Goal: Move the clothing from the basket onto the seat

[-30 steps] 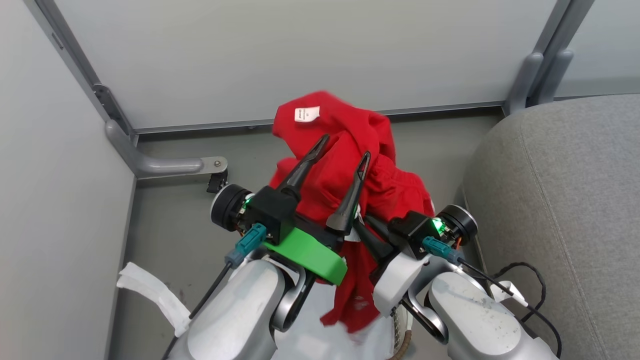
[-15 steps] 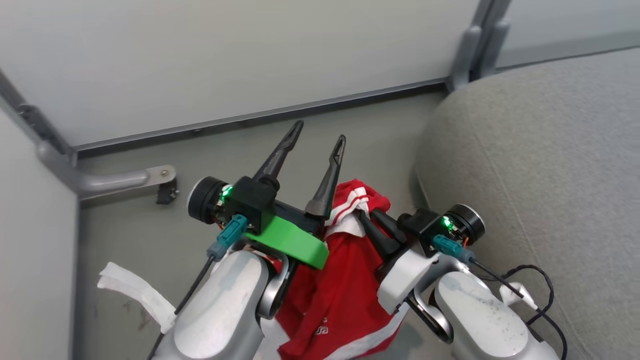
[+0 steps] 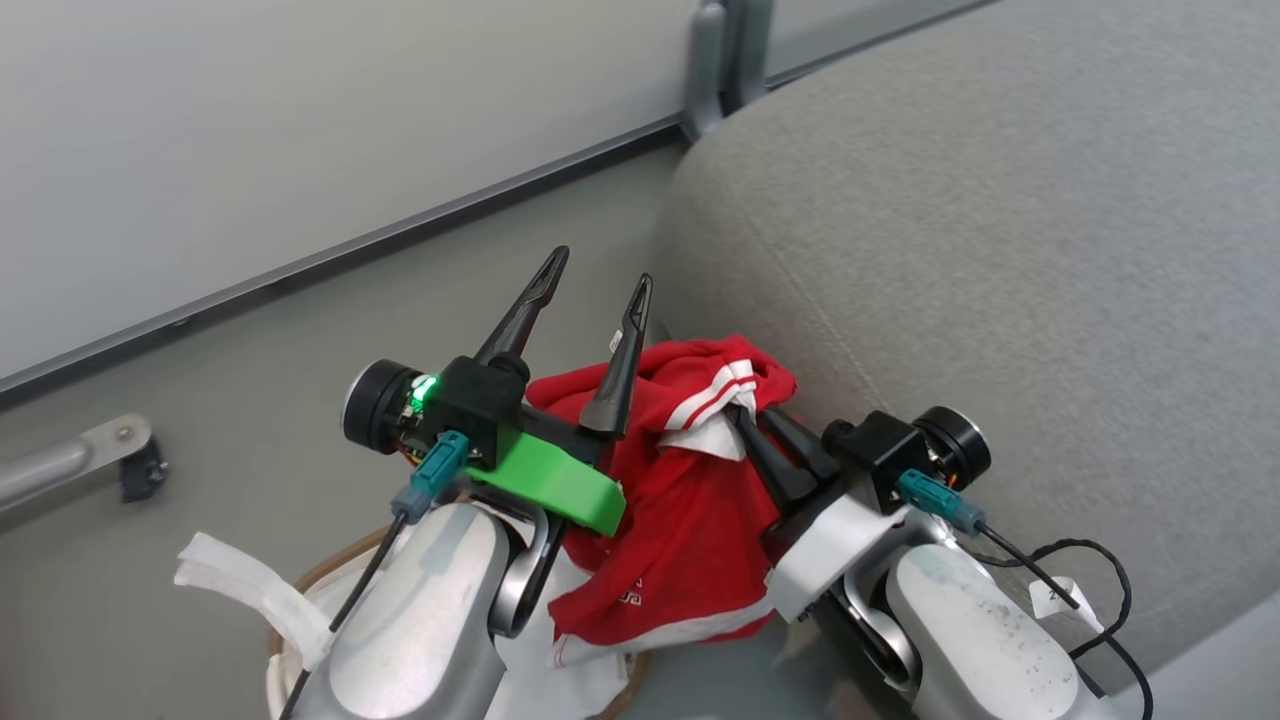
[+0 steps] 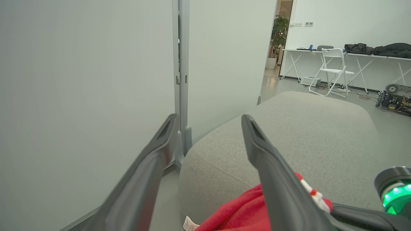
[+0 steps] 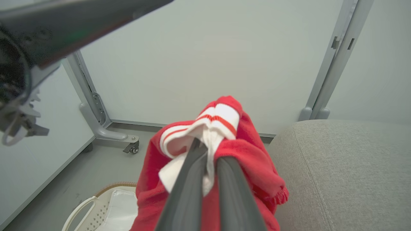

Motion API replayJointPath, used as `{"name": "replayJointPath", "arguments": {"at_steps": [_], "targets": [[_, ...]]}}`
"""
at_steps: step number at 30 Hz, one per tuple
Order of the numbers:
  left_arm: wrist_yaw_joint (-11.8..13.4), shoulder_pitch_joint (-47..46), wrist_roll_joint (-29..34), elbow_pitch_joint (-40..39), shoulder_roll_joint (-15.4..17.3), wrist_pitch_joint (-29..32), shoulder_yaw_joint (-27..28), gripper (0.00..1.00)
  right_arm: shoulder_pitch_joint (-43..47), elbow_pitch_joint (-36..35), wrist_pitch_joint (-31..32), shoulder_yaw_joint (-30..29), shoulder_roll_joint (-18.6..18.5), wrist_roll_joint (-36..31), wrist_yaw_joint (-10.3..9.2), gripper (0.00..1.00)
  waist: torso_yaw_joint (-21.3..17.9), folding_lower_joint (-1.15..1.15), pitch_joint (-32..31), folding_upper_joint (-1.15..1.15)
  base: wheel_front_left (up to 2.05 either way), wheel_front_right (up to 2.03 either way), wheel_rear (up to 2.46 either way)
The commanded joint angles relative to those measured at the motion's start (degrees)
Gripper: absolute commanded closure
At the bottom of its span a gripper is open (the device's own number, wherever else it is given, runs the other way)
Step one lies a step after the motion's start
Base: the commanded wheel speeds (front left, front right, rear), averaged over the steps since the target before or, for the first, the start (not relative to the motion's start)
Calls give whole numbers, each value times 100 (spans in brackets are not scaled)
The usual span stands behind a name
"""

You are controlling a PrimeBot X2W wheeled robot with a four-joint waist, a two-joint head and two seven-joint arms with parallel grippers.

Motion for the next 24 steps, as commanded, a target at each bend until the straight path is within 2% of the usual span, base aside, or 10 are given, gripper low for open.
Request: {"name": "replayJointPath", "arguments": {"at_steps": [1, 7, 14, 18, 24], "targets": [[-43, 26, 77, 22, 28, 3, 66, 0, 43, -88, -14, -45, -4, 20, -8, 100, -563, 0, 177, 0, 0, 0, 0], [-131, 40, 208, 39, 29, 3, 180, 0, -11, -401, -15, -396, -4, -87, -8, 100, -761, 0, 349, 0, 0, 0, 0], [-221, 73, 397, 0, 38, 3, 285, 0, -948, -464, -15, -871, -5, -902, -8, 100, -770, 0, 696, 0, 0, 0, 0], [-267, -6, 518, -51, 70, 3, 302, 0, -1795, -364, -14, -1254, -371, -1387, -8, 100, -571, 0, 1009, 0, 0, 0, 0], [-316, -190, 595, -160, 118, 3, 231, 0, -2954, -170, -14, -1793, -1156, -1798, -9, 100, -197, 0, 1481, 0, 0, 0, 0]]}}
